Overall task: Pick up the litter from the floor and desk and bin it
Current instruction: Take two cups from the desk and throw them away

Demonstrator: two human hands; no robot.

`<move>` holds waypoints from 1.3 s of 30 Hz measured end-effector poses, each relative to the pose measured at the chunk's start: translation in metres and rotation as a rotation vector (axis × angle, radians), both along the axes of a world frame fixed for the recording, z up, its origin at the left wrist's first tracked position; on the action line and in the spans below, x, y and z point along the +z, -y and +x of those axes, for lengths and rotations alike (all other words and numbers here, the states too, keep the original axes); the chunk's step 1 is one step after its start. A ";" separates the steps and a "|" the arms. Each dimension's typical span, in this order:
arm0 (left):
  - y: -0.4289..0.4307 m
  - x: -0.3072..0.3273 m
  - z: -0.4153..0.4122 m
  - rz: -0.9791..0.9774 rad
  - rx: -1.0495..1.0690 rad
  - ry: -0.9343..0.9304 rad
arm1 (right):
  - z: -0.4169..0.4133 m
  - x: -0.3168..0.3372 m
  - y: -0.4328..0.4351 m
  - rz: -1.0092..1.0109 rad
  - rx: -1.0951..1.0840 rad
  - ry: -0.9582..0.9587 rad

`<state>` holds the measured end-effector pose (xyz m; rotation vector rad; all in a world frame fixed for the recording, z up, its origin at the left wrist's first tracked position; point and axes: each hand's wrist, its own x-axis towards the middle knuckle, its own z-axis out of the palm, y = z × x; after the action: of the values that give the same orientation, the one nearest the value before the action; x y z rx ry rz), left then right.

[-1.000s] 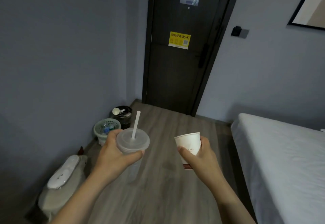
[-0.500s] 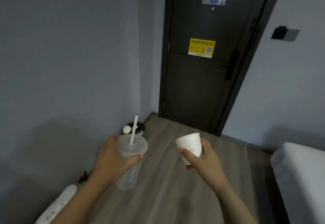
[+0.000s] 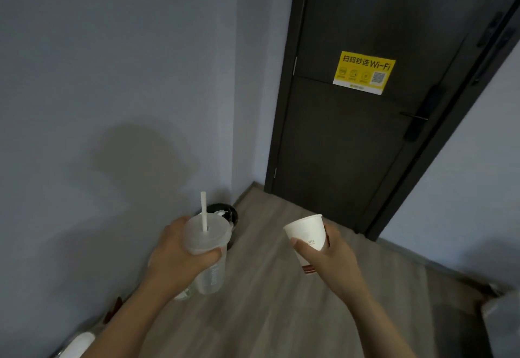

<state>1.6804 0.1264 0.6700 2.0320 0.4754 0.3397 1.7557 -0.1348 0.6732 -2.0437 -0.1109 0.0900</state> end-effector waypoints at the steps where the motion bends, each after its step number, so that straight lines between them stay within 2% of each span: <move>1: -0.011 -0.003 0.018 -0.003 -0.002 -0.012 | 0.018 -0.001 -0.009 -0.007 0.011 -0.015; 6: -0.057 -0.019 0.105 0.014 0.001 -0.053 | 0.101 -0.004 -0.050 -0.045 0.047 -0.035; 11: -0.083 -0.040 0.172 0.008 0.017 -0.091 | 0.173 -0.024 -0.073 -0.040 0.071 -0.153; 17: -0.110 -0.075 0.266 0.029 0.080 -0.151 | 0.291 -0.062 -0.102 -0.086 0.140 -0.182; 27: -0.133 -0.139 0.426 0.083 0.222 -0.392 | 0.501 -0.128 -0.152 -0.155 0.332 -0.309; 34: -0.165 -0.213 0.502 0.009 0.232 -0.570 | 0.573 -0.199 -0.191 -0.188 0.380 -0.455; 39: -0.201 -0.284 0.556 0.005 0.216 -0.641 | 0.604 -0.265 -0.222 -0.206 0.334 -0.488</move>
<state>2.2364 0.3273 0.3862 2.0738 1.0887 -0.2004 2.3599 0.0868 0.4083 -2.1297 -0.1398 0.8303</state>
